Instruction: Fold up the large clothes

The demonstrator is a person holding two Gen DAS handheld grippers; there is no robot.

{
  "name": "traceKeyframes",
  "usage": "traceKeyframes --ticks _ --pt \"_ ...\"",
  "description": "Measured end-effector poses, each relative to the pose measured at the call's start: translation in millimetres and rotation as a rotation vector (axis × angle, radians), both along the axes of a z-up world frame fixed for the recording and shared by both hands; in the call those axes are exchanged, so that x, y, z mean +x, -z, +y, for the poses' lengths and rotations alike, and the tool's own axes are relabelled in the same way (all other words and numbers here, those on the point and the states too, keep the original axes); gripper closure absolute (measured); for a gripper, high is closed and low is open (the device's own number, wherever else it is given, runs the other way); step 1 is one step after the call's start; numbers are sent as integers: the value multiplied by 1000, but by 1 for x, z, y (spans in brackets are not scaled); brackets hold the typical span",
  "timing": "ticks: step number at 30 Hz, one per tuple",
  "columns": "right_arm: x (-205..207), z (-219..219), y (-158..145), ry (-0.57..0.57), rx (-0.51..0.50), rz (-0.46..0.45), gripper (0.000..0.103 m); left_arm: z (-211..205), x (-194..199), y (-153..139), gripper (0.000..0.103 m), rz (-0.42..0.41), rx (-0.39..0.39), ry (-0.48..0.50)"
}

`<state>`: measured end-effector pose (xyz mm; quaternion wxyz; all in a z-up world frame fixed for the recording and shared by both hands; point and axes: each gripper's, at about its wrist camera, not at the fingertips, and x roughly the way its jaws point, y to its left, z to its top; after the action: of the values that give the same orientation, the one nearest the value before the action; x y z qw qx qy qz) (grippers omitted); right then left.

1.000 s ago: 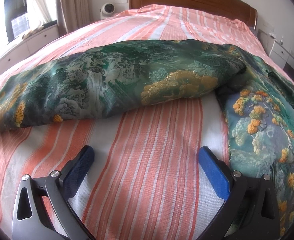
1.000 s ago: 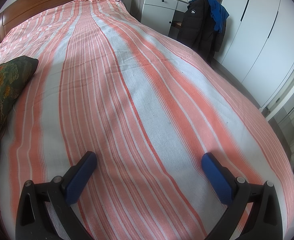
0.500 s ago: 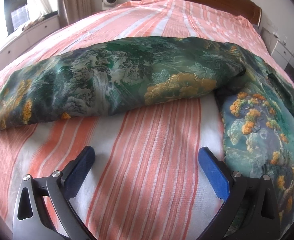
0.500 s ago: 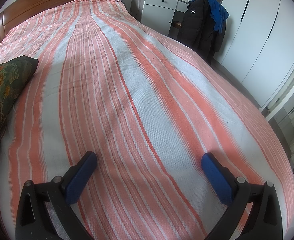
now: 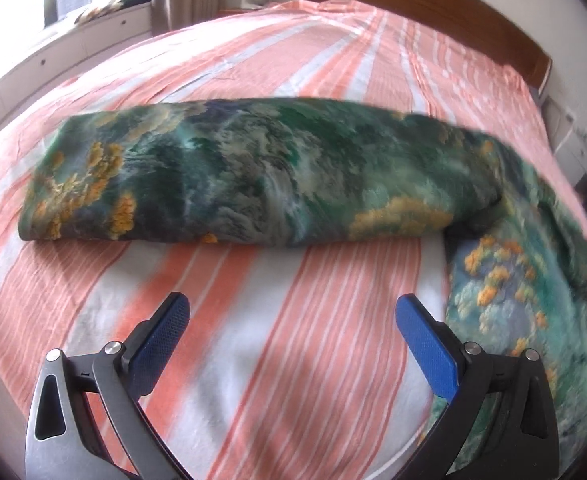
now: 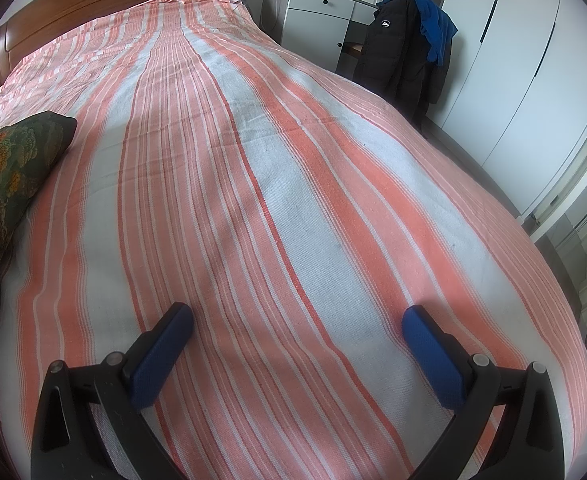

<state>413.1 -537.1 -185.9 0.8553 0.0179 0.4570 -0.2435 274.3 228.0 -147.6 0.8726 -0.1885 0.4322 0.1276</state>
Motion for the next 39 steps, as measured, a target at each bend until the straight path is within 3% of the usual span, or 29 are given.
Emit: traceKeyframes --ticks 4,6,9,12,14,16,17,18,21,22,25,29,32,35,36,37,38,39 --pt "0 0 0 0 0 0 0 57 6 -1 0 -85 -239 -152" --pt "0 0 0 0 0 0 0 83 13 7 0 -78 -317 -232" --pt "0 0 0 0 0 0 0 103 27 23 1 -38 -378 -292" --pt "0 0 0 0 -1 0 0 107 34 24 2 -81 -374 -336" --pt "0 0 0 0 0 0 0 107 39 20 12 -106 -343 -359" --pt "0 0 0 0 0 0 0 108 46 18 51 -117 -316 -363" --pt "0 0 0 0 0 0 0 111 45 18 62 -122 -312 -355" --pt "0 0 0 0 0 0 0 112 49 17 80 -125 -304 -342" --pt "0 0 0 0 0 0 0 104 53 -3 89 -131 -214 -292" --pt "0 0 0 0 0 0 0 95 56 -20 90 -148 -151 -260" --pt "0 0 0 0 -1 0 0 58 65 -76 90 -218 18 -147" --pt "0 -1 0 0 0 -1 0 -42 97 -168 90 -369 227 137" --pt "0 0 1 0 -2 -2 0 -131 124 -209 90 -444 304 364" --pt "2 0 1 1 -2 -2 0 -214 148 -212 89 -445 308 556" --pt "2 0 1 1 -2 -2 0 -239 159 -205 83 -425 299 606" --pt "2 0 1 1 -2 -2 0 -261 171 -193 65 -373 281 658" --pt "2 0 1 1 -2 -2 0 -279 183 -179 54 -312 265 697" --pt "2 0 1 1 -2 -2 0 -296 195 -159 32 -245 257 713"
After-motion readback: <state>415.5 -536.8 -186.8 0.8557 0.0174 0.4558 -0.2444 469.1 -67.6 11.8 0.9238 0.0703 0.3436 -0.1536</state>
